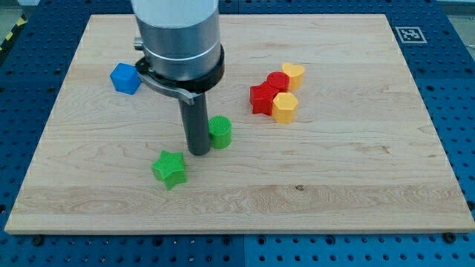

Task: Push the green blocks towards the red star

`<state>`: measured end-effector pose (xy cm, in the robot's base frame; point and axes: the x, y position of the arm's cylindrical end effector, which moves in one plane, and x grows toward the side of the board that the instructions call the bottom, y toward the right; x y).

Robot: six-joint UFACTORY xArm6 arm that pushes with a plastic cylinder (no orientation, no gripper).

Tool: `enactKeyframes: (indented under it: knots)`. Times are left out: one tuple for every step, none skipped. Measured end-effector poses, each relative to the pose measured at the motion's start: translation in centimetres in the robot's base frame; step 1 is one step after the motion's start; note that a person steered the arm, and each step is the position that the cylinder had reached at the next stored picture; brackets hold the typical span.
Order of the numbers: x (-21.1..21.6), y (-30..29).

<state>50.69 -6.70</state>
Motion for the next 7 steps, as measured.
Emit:
enactKeyframes:
  knots:
    - [-1.4,-0.9]
    - [-1.9,-0.9]
    - [-2.1,-0.9]
    - [-3.2,-0.9]
    - [-3.4,-0.4]
    - [-1.8,2.9]
    - [-1.8,7.1]
